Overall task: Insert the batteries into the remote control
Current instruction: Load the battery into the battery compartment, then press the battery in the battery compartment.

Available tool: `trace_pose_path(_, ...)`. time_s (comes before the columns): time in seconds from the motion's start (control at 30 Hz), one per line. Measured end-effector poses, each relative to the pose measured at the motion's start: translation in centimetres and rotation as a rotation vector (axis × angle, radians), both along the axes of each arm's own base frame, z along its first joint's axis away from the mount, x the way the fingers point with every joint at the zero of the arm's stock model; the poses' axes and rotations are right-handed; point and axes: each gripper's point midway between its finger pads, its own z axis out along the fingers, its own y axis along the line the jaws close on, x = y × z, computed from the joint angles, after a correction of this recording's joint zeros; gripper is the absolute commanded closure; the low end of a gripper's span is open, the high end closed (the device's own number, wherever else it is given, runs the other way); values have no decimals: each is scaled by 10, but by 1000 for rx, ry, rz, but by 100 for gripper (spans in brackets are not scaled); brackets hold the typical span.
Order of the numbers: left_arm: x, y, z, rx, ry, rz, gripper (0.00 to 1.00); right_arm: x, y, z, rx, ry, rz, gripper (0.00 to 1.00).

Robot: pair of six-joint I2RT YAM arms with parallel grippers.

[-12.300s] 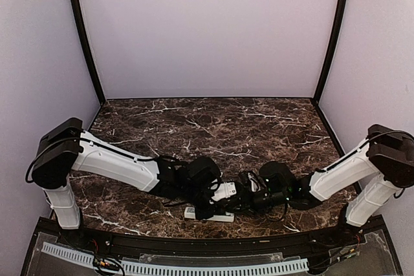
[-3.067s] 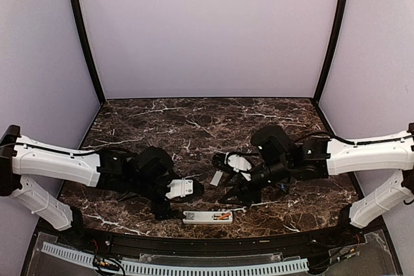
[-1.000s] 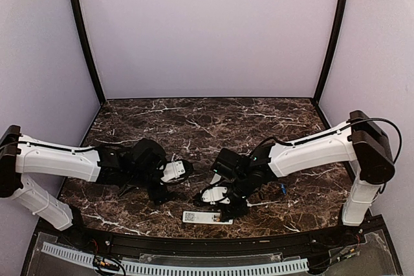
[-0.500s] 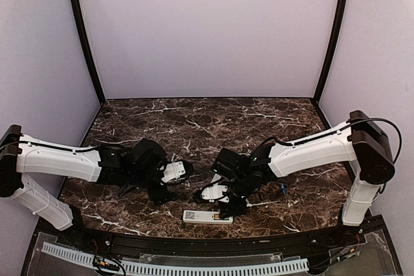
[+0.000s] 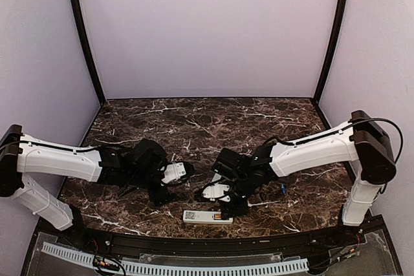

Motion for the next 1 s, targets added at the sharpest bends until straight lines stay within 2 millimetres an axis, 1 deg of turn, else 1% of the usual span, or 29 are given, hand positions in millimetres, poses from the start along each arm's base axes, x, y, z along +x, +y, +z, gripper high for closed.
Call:
trace_pose_path(0.23,-6,-4,0,-18,26,-28,18,1,3,17,40,-8,-21,63)
trace_pose_path(0.37,-9,-7,3,-34,35,-46,20,1,5,25,62,-6,-35,67)
trace_pose_path(0.43,-10,-9,9,-54,27,-55,20,1,7,31,85,-6,-44,69)
trace_pose_path(0.57,-10,-15,30,-128,-11,-78,20,0,16,41,145,11,-70,72)
trace_pose_path(0.63,-10,-16,37,-152,-25,-86,20,-1,20,41,163,19,-80,73)
trace_pose_path(0.7,-10,-17,39,-159,-30,-90,19,-3,23,42,177,27,-84,72)
trace_pose_path(0.77,-10,-17,38,-159,-31,-88,17,-6,28,40,189,38,-83,71)
trace_pose_path(0.87,-11,-16,38,-166,-32,-90,15,-10,31,36,198,49,-89,64)
trace_pose_path(1.0,-23,-16,31,-163,4,-138,15,-11,29,28,203,59,-118,64)
